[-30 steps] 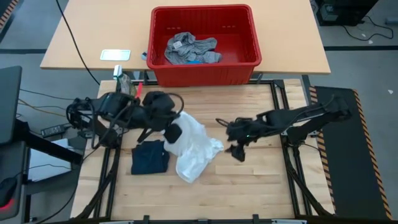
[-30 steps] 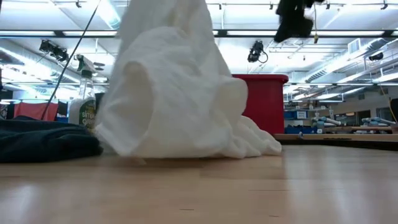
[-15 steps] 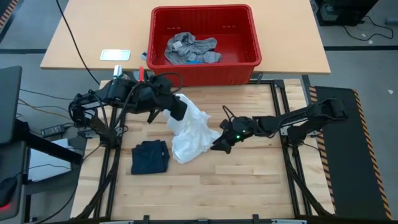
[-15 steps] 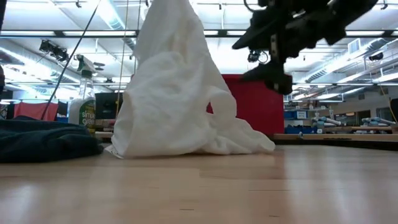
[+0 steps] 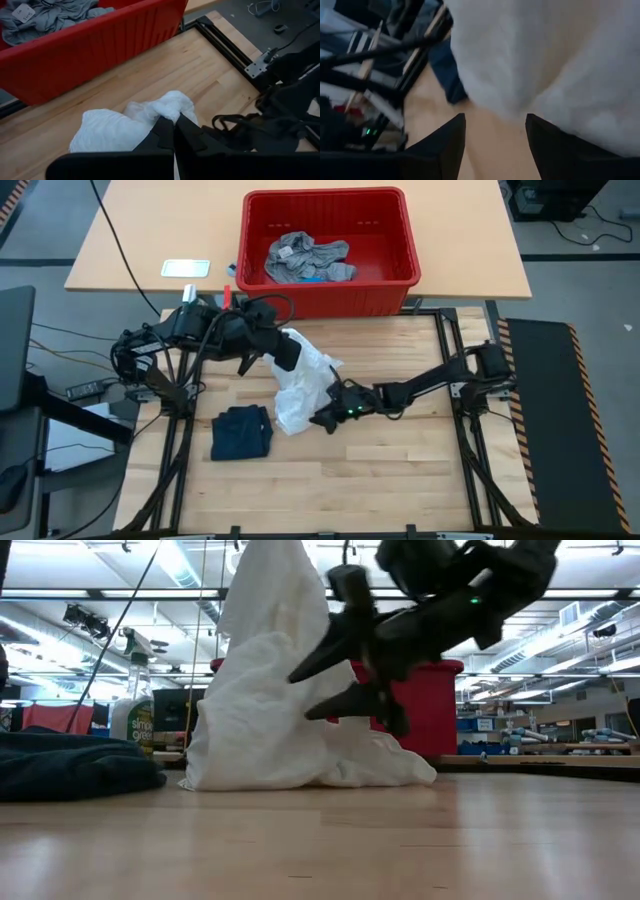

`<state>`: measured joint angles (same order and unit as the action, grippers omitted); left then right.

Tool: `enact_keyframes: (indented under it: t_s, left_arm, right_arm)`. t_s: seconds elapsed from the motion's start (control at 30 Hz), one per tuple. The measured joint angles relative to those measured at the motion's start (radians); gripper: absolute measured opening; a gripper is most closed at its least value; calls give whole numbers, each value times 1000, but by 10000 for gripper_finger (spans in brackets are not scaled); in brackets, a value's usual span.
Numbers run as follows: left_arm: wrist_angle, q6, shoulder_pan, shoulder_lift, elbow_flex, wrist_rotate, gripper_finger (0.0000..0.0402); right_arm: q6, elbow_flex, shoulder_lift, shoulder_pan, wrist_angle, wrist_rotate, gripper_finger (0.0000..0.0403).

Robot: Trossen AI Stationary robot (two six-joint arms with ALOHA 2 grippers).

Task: Fold laundry
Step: Fold the white dress

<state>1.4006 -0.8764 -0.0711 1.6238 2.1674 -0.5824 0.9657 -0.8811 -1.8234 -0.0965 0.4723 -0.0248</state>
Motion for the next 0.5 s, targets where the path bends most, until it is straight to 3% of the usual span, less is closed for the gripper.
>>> enact_keyframes:
  t_s: [0.27,0.33,0.47,0.5]
  left_arm:
    - [20,32,-28,0,0,1,0]
    - [46,32,-42,0,0,2,0]
    - [132,33,-69,0,0,4,0]
    - [160,34,-74,0,0,4,0]
  right_arm:
    - [62,-69,-85,7,-3,-204,175]
    - [69,-69,-89,7,-27,-233,141]
    - [-9,-69,-73,3,-87,-206,28]
    - [-38,-69,-60,-3,-100,-201,18]
